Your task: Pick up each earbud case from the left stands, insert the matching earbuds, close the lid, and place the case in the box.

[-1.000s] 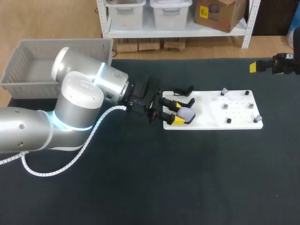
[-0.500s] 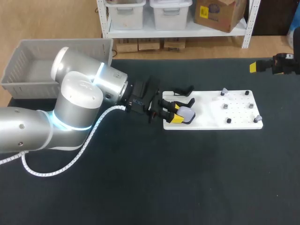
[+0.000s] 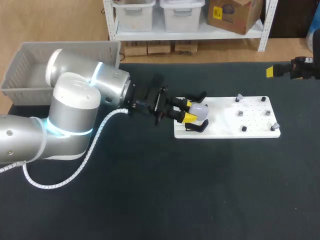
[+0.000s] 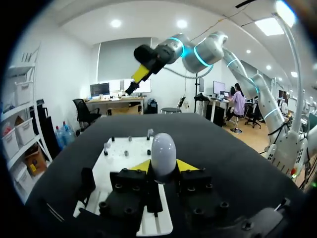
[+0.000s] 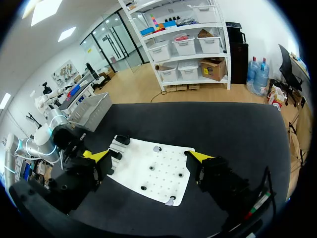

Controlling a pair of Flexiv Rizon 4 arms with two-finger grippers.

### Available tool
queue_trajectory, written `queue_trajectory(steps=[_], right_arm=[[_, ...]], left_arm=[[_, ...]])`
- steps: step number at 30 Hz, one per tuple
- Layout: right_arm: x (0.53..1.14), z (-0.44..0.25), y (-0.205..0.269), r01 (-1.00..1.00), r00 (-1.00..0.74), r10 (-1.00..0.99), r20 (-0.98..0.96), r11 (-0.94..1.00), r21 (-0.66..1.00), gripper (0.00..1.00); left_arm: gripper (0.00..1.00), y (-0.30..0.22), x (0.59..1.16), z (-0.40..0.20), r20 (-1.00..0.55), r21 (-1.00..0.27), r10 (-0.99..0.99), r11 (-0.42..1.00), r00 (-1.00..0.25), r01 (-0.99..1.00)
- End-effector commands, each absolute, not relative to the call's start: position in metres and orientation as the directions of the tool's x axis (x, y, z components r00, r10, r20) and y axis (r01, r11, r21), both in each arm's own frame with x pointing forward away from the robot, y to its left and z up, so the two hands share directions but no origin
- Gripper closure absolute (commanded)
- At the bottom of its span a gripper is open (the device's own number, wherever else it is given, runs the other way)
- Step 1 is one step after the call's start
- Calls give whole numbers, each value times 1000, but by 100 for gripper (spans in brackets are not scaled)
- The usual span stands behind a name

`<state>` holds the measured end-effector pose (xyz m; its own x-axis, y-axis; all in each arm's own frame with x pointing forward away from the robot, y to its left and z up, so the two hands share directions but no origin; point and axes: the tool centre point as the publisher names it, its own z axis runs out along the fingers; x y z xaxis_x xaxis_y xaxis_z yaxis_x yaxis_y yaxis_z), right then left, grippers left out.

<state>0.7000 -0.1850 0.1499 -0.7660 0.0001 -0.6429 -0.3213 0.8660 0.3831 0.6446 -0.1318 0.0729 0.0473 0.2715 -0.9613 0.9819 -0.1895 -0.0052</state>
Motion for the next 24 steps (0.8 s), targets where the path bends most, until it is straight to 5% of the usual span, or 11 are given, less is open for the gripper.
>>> queue_trajectory(steps=[1,24], right_arm=[[700,150,-185,-321,-766,0,-643,866,383,0],[700,150,-185,-321,-766,0,-643,866,383,0]], left_arm=[[100,-128,635,90,-977,36,201,-160,68,986],[100,-141,638,128,-998,69,3,-147,70,987]])
